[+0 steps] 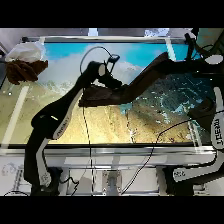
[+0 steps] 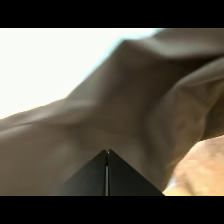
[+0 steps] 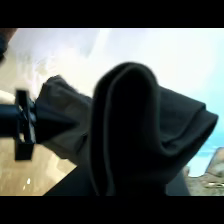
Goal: Fold the shirts.
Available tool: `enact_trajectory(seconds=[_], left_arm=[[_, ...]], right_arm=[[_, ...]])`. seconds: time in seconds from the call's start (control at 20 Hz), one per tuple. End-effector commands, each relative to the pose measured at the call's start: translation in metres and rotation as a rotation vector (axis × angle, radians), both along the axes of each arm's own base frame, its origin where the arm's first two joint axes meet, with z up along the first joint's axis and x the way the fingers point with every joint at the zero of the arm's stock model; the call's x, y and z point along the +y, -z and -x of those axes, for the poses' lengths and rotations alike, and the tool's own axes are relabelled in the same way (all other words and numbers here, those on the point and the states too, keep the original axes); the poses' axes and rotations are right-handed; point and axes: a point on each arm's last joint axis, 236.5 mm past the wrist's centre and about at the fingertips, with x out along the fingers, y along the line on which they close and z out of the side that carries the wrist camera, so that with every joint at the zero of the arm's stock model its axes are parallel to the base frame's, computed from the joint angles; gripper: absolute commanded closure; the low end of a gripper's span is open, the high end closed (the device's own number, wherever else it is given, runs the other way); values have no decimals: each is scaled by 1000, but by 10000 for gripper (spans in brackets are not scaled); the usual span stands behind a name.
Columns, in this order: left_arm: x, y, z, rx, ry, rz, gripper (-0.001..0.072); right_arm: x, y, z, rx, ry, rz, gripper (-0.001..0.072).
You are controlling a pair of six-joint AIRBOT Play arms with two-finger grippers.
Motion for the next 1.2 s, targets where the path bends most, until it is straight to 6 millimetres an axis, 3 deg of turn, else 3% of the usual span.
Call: enact_trajectory(seconds=[0.0,0.1,0.25,0.4,0.55,0.65,0.7,0.85,1.0,1.15], left_arm=[[66,-92,-19,-188,-98,-68,695],[95,-144,-21,-289,-146,-66,695],[122,-189,-15,-362,-191,-49,694],[132,-200,-10,-366,-208,-46,695],[133,-186,-7,-326,-210,-59,695],[135,-172,-4,-291,-213,-78,695],[136,-167,-3,-277,-212,-86,695],[136,-164,-3,-274,-211,-89,695],[136,-164,-3,-274,-212,-89,695],[135,-161,-3,-264,-210,-91,687]], right_arm=[[61,-3,15,2,-107,-10,679],[111,-7,20,-45,-156,-2,679],[183,-19,21,-156,-167,-9,679],[251,-12,38,-201,-209,-13,679],[289,4,48,-189,-212,-28,648],[302,3,55,-190,-222,-43,406],[304,2,58,-185,-228,-53,338],[303,2,61,-174,-244,-58,268],[290,-2,46,-243,-229,-26,268],[246,-26,12,-333,-135,-3,272]])
